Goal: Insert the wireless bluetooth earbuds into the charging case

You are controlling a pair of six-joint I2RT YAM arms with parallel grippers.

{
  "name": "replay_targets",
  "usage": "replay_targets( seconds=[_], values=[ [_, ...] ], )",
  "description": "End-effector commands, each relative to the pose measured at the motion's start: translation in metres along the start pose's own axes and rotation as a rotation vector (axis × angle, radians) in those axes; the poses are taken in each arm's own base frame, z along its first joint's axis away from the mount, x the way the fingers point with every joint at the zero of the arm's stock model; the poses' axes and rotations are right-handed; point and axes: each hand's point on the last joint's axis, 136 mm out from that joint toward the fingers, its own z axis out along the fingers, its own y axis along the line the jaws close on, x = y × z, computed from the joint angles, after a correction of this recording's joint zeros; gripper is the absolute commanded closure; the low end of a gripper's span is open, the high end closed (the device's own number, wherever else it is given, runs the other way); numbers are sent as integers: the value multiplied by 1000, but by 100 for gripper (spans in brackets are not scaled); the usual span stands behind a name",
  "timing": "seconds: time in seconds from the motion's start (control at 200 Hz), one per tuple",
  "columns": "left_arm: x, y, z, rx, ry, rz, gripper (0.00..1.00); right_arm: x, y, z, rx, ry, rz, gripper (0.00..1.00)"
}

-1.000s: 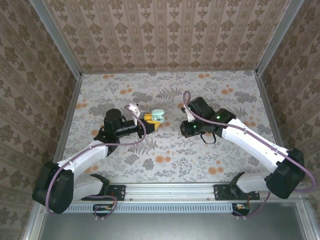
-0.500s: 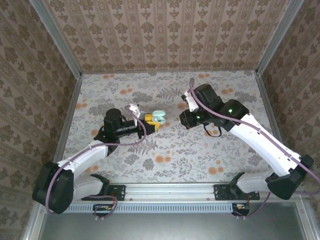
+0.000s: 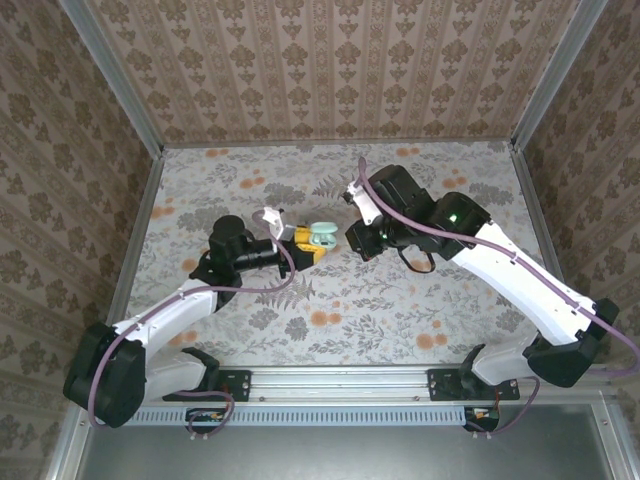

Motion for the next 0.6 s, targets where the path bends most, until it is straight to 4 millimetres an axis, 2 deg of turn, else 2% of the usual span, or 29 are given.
replay_targets(
  seconds=[0.0, 0.595],
  values=[
    [-23, -13, 2, 46, -41, 87, 100, -4, -2, 0, 49, 6, -41, 90],
    [-26, -23, 4, 57, -47, 100, 100, -9, 2, 23, 106, 3, -53, 89]
  ],
)
